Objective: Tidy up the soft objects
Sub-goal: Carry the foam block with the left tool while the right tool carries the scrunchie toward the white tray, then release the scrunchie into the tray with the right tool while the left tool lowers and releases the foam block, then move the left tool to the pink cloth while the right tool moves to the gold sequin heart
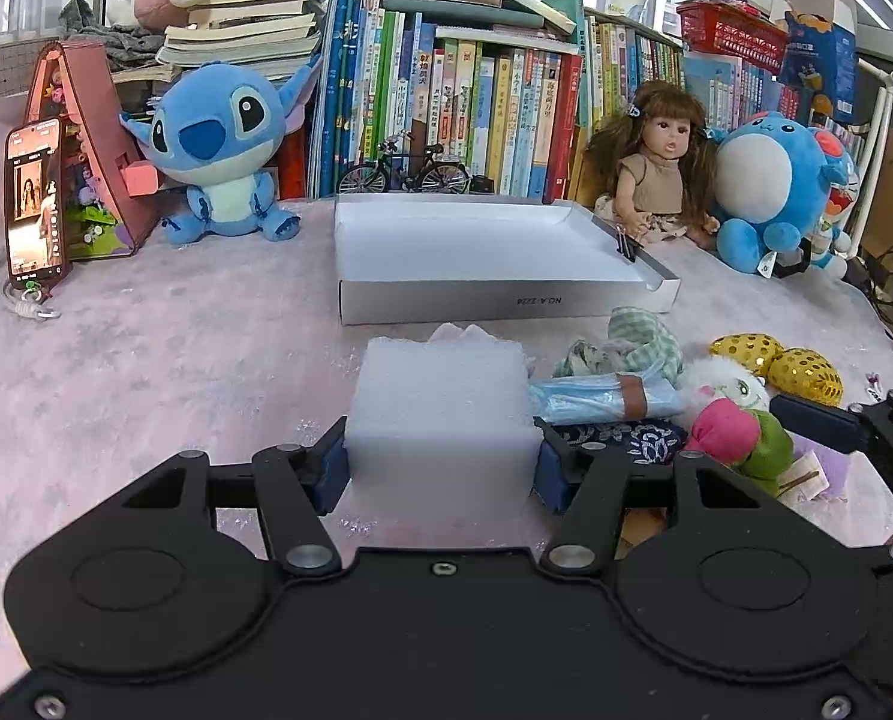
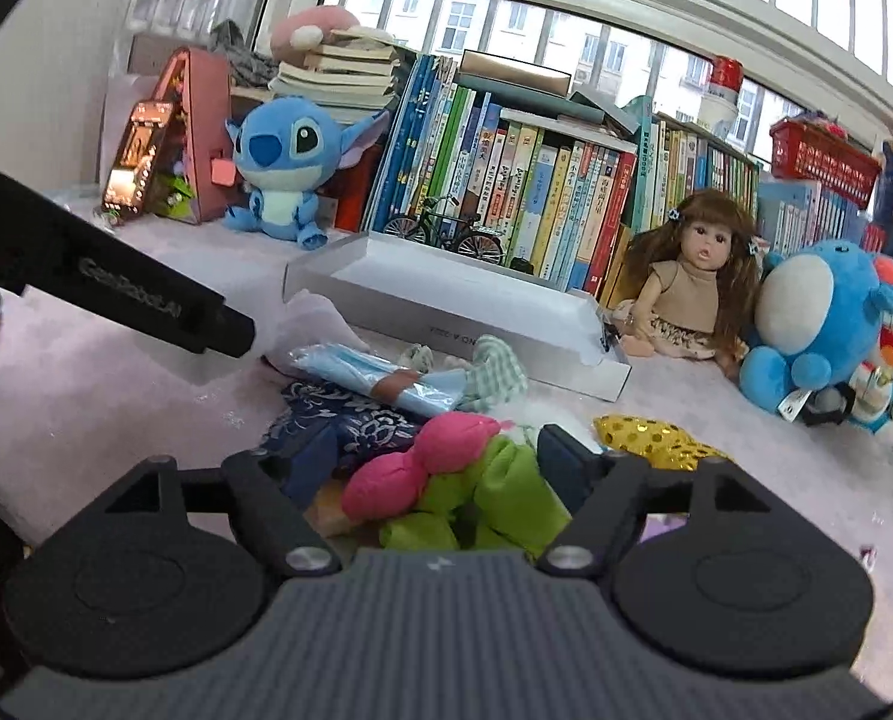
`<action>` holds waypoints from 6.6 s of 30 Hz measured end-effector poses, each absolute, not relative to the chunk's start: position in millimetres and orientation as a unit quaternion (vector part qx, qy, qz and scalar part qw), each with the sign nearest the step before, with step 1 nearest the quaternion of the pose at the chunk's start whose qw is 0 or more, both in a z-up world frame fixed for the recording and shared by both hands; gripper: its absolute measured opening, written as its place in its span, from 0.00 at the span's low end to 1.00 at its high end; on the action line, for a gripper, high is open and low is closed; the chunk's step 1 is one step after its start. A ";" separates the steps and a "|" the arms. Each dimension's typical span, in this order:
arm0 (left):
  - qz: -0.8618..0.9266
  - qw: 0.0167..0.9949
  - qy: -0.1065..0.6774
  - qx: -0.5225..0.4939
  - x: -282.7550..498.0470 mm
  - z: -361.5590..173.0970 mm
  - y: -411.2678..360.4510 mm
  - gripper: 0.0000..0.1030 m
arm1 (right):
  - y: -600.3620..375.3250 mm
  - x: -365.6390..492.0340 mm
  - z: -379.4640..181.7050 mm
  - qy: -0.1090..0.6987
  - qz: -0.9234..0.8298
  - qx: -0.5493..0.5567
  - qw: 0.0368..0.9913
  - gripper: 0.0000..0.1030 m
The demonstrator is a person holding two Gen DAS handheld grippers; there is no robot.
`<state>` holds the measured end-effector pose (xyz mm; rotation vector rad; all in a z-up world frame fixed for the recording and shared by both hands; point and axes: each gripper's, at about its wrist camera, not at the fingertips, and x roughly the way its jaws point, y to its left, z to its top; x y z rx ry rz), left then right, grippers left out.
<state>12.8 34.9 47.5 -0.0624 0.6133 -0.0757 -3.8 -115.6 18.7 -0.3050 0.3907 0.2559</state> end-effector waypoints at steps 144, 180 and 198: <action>-0.084 0.949 0.295 -0.078 145.3 80.6 29.9 0.85 | -195.5 144.6 82.1 0.245 0.140 0.041 0.958 0.98; -0.087 0.953 0.282 -0.060 77.9 41.2 31.9 0.86 | -195.1 67.9 44.4 0.202 0.119 -0.033 0.971 1.00; -0.080 0.950 0.294 -0.070 72.8 26.3 36.5 0.86 | -197.4 49.8 26.4 0.204 0.093 -0.069 0.972 1.00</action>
